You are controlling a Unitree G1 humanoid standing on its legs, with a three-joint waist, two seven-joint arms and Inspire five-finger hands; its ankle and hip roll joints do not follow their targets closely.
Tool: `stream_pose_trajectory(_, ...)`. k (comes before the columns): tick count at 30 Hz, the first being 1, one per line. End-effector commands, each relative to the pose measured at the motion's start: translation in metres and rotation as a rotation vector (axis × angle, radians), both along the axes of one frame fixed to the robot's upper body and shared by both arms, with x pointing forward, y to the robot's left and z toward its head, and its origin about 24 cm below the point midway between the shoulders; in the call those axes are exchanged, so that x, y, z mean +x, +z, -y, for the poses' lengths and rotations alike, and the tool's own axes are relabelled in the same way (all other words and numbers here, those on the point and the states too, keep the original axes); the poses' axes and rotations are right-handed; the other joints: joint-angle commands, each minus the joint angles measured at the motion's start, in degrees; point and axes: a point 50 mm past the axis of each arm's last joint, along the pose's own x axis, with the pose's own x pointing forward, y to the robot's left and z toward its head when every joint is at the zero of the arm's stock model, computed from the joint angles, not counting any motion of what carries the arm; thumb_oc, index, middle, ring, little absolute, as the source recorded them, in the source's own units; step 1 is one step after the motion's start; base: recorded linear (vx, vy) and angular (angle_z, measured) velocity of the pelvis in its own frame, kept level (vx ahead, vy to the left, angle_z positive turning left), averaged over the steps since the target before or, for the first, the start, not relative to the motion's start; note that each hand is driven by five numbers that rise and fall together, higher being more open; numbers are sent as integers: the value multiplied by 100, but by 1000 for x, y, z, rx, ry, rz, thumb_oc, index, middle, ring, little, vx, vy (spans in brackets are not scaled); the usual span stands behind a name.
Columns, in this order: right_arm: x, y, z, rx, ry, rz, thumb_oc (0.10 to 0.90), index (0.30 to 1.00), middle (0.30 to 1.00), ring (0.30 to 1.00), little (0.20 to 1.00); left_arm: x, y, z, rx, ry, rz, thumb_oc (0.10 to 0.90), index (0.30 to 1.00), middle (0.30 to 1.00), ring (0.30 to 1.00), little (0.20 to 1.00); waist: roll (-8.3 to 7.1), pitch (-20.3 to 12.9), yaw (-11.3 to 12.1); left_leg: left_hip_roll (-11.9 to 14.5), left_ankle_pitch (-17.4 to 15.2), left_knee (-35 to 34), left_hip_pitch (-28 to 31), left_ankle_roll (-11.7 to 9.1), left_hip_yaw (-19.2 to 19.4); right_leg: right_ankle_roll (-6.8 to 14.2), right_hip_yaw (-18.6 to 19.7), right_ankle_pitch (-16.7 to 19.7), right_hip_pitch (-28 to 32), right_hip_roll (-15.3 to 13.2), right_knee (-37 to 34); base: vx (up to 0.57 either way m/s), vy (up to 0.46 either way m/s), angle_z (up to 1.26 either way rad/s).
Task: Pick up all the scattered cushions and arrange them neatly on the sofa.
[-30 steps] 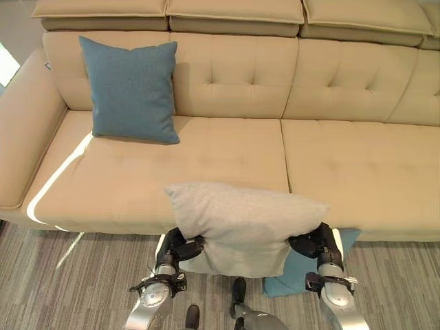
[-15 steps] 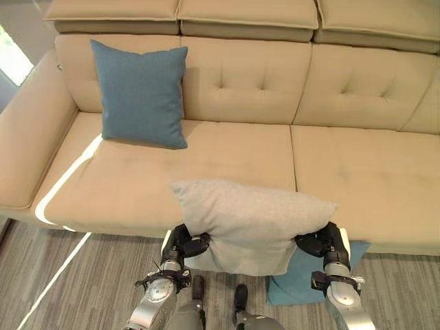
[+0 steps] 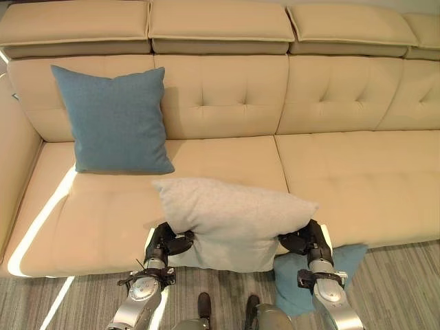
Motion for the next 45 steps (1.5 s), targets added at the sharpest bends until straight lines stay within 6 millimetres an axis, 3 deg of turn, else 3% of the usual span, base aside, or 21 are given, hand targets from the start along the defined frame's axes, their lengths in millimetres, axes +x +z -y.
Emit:
stream_pose_trajectory(1,27,49,-13,-26,103,269,400,300,300,300,300,24,54,38,-141,-131,323,400,300,300,300,300,-45,-385,-71,63,-797,272,278,-330,-363,197,12,688,388,174,-858,355,-215,-10)
stream_pose_trajectory(4,25,47,-11,-27,103,259,400,300,300,300,300,21,51,38,-156,-129,311,400,300,300,300,300,-100,-468,-98,44,-890,267,417,-379,-366,215,-6,799,583,170,-1099,208,-151,21)
stream_pose_trajectory(9,18,45,1,-28,68,247,400,300,300,300,300,21,49,51,-197,-152,301,400,300,300,300,300,-56,-506,-194,312,-959,742,300,-705,-513,18,-76,612,872,361,-1222,135,-200,16)
stream_pose_trajectory(10,16,45,7,-36,45,246,400,300,300,300,300,24,52,56,-215,-162,308,400,300,300,300,300,-92,-386,-182,408,-647,1510,-108,-872,-519,-110,-137,531,1027,402,-1280,34,-196,47)
stream_pose_trajectory(11,16,46,9,-39,40,248,400,300,300,300,300,25,53,56,-219,-164,313,400,300,300,300,300,-116,-334,-169,421,-576,1886,-303,-885,-524,-171,-163,500,1093,413,-1308,49,-229,43)
stream_pose_trajectory(14,14,46,14,-47,24,241,400,300,300,300,300,25,53,58,-229,-165,307,400,300,300,300,300,-159,-257,-125,390,-583,2337,-729,-795,-535,-285,-195,378,1284,479,-1402,60,-105,30)
stream_pose_trajectory(17,12,45,16,-39,10,240,400,300,300,300,300,24,50,59,-226,-166,293,400,300,300,300,300,-197,-277,-136,274,-687,1865,-923,-726,-419,-231,-261,318,1431,504,-1538,148,-57,13)
stream_pose_trajectory(19,12,45,17,-39,4,239,400,300,300,300,300,25,49,59,-218,-167,289,400,300,300,300,300,-194,-299,-126,243,-549,1561,-981,-704,-340,-219,-276,291,1520,541,-1599,137,18,19)
stream_pose_trajectory(20,13,44,17,-38,-2,236,400,300,300,300,300,27,50,59,-206,-169,293,400,300,300,300,300,-124,-329,-86,246,-210,1040,-1115,-739,-220,-211,-270,221,1628,658,-1647,101,30,17)
stream_pose_trajectory(24,13,42,15,-33,-7,227,400,300,300,300,300,27,52,58,-202,-159,303,400,300,300,300,300,-76,-378,-37,276,-76,682,-1037,-730,-233,-200,-209,93,1650,760,-1535,157,76,0)
stream_pose_trajectory(28,13,38,5,-8,12,217,400,300,300,300,300,24,51,51,-180,-156,297,400,300,300,300,300,-173,-543,16,151,-266,551,-615,-540,-215,-47,-71,-11,1665,567,-1019,224,205,-29)
stream_pose_trajectory(29,14,38,1,3,21,219,400,300,300,300,300,24,53,48,-167,-153,302,400,300,300,300,300,-182,-530,21,129,-322,479,-486,-446,-188,41,-29,52,1504,454,-568,105,195,-15)
stream_pose_trajectory(31,17,39,-2,8,31,226,400,300,300,300,300,25,54,45,-163,-144,306,400,300,300,300,300,-165,-494,12,130,-327,440,-439,-385,-176,130,10,142,1295,364,-205,35,128,-20)
stream_pose_trajectory(32,19,42,-7,20,51,238,400,300,300,300,300,26,57,41,-152,-137,320,400,300,300,300,300,-129,-403,-27,157,-311,384,-389,-320,-201,241,116,359,952,295,334,-6,73,-20)
stream_pose_trajectory(34,19,42,-8,23,52,241,400,300,300,300,300,26,57,39,-149,-135,320,400,300,300,300,300,-108,-384,-28,159,-316,364,-384,-298,-229,249,216,355,827,299,479,23,77,1)
stream_pose_trajectory(36,18,41,-8,11,57,239,400,300,300,300,300,26,56,37,-147,-126,325,400,300,300,300,300,-86,-394,-40,115,-344,222,-269,-300,-320,175,407,261,762,332,55,83,29,21)
stream_pose_trajectory(37,18,41,-8,11,57,239,400,300,300,300,300,26,56,37,-147,-126,325,400,300,300,300,300,-83,-390,-43,118,-344,216,-258,-302,-323,174,402,264,776,337,44,51,-38,14)
stream_pose_trajectory(39,18,41,-8,-2,59,233,400,300,300,300,300,26,56,37,-149,-129,328,400,300,300,300,300,-127,-400,-22,103,-392,179,-202,-346,-318,184,273,401,808,196,-701,71,-71,-1)
stream_pose_trajectory(45,17,39,-6,-7,55,226,400,300,300,300,300,25,55,37,-147,-125,329,400,300,300,300,300,-188,-542,-22,81,-365,-26,-44,-428,-311,228,226,577,1095,276,-1224,75,-66,7)
